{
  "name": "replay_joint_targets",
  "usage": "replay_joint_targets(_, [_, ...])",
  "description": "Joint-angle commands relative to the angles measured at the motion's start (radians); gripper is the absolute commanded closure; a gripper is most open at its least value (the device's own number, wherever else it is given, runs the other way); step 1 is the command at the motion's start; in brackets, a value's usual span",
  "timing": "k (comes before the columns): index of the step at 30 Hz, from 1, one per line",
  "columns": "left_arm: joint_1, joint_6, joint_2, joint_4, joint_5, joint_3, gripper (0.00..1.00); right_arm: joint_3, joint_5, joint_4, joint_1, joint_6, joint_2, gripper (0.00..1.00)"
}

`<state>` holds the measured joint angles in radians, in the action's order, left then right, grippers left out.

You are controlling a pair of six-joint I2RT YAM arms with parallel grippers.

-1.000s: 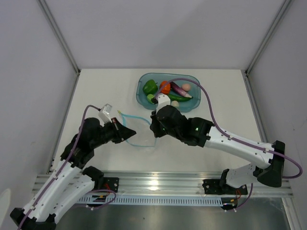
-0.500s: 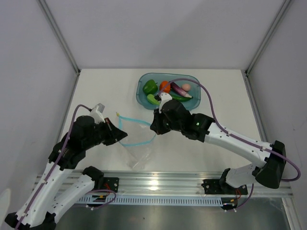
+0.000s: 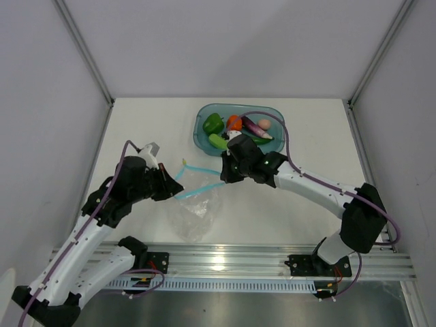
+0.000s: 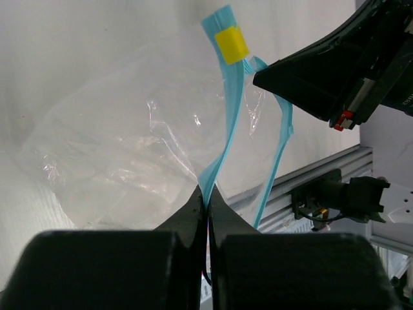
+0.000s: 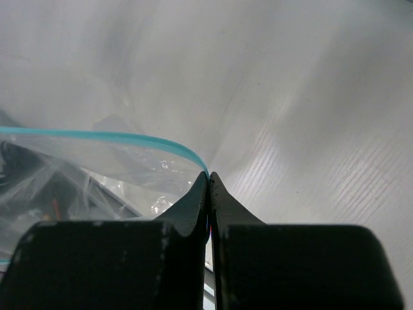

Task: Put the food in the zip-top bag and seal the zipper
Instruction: Open the zipper of the food storage bag at the center of the board, then pick up the fake food from the bin.

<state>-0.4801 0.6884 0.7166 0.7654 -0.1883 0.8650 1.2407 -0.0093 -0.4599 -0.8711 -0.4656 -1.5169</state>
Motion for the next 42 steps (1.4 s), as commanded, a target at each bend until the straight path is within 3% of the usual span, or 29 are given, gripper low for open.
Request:
replay_joint_targets(1, [-0.002,-0.095,0.033,-0.015,0.067,0.063,0.99,0.063,-0.008,0.021,0.02,0.031,-0.08,1.0])
replay_joint_targets(4, [0.003,-0.138,0.075,-0.018,0.119,0.09,0.99,0.117,-0.014,0.026,0.026,0.041,-0.15,0.97])
replay_joint_targets(11, [0.083,-0.213,0.185,-0.058,0.007,0.109,0.99,0.184,-0.02,0.027,0.037,0.077,-0.166,0.49])
replay_joint_targets(20, [0.115,-0.219,0.231,-0.138,-0.031,0.057,0.99,0.279,-0.002,-0.063,0.141,0.128,-0.089,0.17])
replay_joint_targets(24, [0.117,-0.217,0.236,-0.159,-0.051,0.045,0.99,0.336,-0.012,-0.123,0.257,0.119,-0.133,0.16])
replay_joint_targets(26, [0.117,-0.222,0.239,-0.159,-0.06,0.048,0.99,0.387,0.008,-0.163,0.293,0.128,-0.184,0.03])
replay_joint_targets(32, [0.117,-0.228,0.241,-0.179,-0.106,0.035,0.99,0.597,0.16,-0.286,0.359,0.174,-0.399,0.02])
replay_joint_targets(42, [0.117,-0.222,0.231,-0.201,-0.146,-0.001,0.99,0.852,0.115,-0.393,0.443,0.165,-0.687,0.13])
